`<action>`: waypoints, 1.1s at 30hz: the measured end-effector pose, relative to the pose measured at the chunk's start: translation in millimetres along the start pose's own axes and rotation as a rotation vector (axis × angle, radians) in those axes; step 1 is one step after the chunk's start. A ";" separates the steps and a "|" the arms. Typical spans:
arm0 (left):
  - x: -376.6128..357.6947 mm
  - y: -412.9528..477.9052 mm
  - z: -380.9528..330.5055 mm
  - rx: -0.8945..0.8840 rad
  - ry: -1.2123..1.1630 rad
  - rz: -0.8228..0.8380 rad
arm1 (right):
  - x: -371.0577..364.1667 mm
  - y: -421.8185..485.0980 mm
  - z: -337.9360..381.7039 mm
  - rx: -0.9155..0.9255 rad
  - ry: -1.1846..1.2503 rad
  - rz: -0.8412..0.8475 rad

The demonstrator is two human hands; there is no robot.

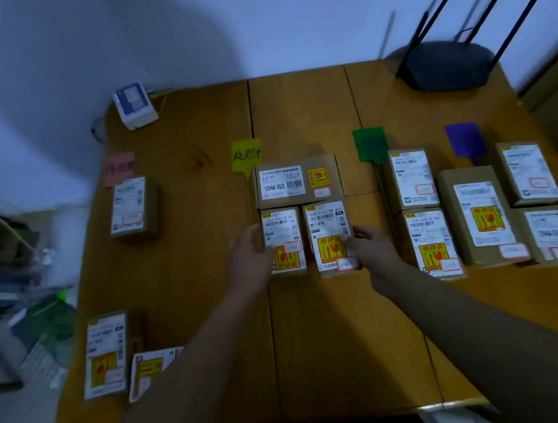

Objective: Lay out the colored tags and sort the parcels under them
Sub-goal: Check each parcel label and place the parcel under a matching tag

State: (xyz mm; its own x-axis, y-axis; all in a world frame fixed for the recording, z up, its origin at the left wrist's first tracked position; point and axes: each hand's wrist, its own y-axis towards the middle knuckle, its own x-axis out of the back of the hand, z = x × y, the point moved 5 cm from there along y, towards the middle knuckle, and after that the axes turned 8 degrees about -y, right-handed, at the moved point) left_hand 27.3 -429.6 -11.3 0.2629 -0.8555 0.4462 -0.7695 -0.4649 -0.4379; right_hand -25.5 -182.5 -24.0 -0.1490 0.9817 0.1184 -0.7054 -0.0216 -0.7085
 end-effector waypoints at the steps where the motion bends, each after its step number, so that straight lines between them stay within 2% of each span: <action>1: -1.3 1.9 5.1 0.029 0.012 -0.003 | -3.2 4.4 -2.6 -0.012 -0.001 0.009; 5: -10.8 2.7 14.6 0.052 -0.100 0.035 | -18.4 17.3 -8.5 -0.031 0.016 0.022; 10: -13.8 2.2 16.3 0.038 -0.238 0.068 | -21.5 19.1 -5.2 0.032 -0.196 -0.083; 13: -1.3 0.0 20.3 0.070 -0.265 0.075 | -20.9 6.6 7.8 0.164 -0.378 -0.237; 16: 33.0 -6.5 21.9 0.005 -0.221 0.062 | -37.6 -18.5 27.9 0.430 -0.434 -0.353; 18: 63.0 -17.6 27.0 -0.084 -0.122 0.102 | -66.9 -35.6 38.5 0.560 -0.448 -0.273; 20: 91.7 -32.1 38.4 -0.200 0.092 0.226 | -108.2 -50.5 39.7 0.606 -0.505 -0.102; 23: 131.9 -51.9 72.1 -0.281 0.526 0.467 | -174.0 -69.1 25.6 0.610 -0.642 0.094; 26: 166.7 -61.9 111.4 -0.363 0.886 0.614 | -223.1 -80.5 3.3 0.562 -0.686 0.195; 29: 186.6 -68.3 144.3 -0.429 1.041 0.706 | -250.8 -86.0 -13.7 0.498 -0.672 0.213; 33: 191.0 -70.7 158.3 -0.606 1.073 0.638 | -259.6 -90.8 -25.0 0.415 -0.652 0.213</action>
State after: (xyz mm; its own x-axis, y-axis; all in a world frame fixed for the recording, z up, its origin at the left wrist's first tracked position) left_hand 224.1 -596.2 -18.6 -0.5848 -0.1602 0.7952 -0.7884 0.3428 -0.5107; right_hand 94.5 -430.6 -7.8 -0.5940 0.6432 0.4832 -0.7973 -0.3903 -0.4605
